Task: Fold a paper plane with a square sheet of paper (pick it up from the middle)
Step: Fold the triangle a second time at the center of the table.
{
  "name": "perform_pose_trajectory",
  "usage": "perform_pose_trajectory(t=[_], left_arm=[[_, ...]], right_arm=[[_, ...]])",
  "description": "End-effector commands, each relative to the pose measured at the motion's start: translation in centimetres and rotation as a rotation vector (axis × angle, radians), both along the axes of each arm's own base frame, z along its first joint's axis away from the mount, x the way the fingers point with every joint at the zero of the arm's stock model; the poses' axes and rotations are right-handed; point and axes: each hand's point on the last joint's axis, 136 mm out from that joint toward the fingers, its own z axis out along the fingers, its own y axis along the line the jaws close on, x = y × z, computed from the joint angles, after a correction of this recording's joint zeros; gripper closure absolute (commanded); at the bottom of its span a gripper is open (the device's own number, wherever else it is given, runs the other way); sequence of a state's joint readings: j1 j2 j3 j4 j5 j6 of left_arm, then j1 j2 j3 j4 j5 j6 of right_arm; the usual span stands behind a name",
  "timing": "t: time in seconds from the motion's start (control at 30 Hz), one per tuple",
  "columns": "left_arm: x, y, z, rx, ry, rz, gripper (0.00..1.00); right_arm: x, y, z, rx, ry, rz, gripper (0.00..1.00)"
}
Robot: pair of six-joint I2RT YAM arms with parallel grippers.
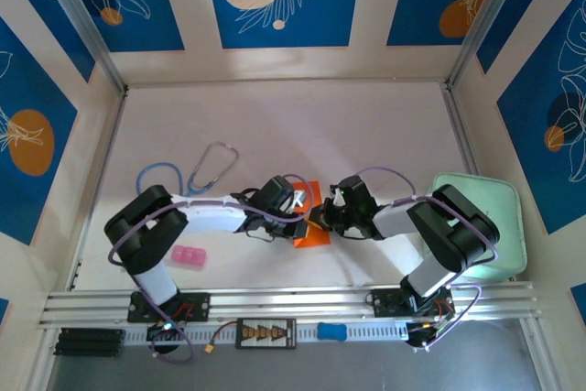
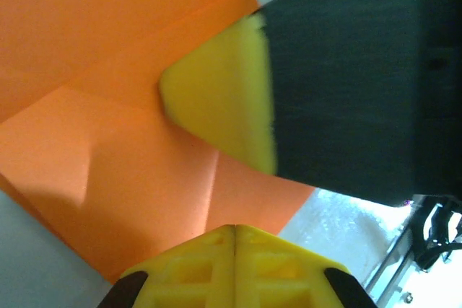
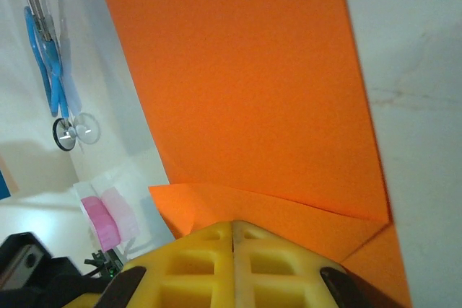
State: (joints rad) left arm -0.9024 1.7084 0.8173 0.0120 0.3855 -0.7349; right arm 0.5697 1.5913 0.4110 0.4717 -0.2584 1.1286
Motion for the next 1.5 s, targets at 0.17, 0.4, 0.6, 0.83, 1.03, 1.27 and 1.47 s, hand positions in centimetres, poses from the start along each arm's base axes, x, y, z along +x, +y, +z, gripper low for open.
perform_pose_trajectory(t=[0.17,0.4,0.6,0.83,1.03,1.27,1.47], left_arm=[[-3.1,2.3,-2.6,0.044,0.154,0.024,0.93],[-4.4,3.0,-2.5,0.037,0.180,-0.006,0.93],[-4.7,3.2,-1.9,0.037,0.163,-0.034,0.92],[-3.7,2.5,0.0,0.000,0.099,-0.033,0.92],[-1.5,1.7,2.7,-0.037,-0.013,0.010,0.90],[0.2,0.3,1.9,-0.010,-0.035,0.009,0.91],[0.4,0.7,-0.9,0.077,-0.003,0.002,0.95]], right_arm=[[-2.6,-2.8,-4.1,-0.139,0.139,-0.053,1.00],[-2.6,-2.9,-4.2,-0.146,0.143,-0.054,1.00],[-2.6,-3.0,-4.2,-0.149,0.144,-0.055,1.00],[-2.5,-2.8,-4.1,-0.142,0.140,-0.049,1.00],[-2.5,-2.7,-3.8,-0.138,0.134,-0.046,1.00],[-2.6,-2.7,-3.7,-0.136,0.132,-0.044,1.00],[-2.5,-2.5,-3.5,-0.125,0.125,-0.039,1.00]])
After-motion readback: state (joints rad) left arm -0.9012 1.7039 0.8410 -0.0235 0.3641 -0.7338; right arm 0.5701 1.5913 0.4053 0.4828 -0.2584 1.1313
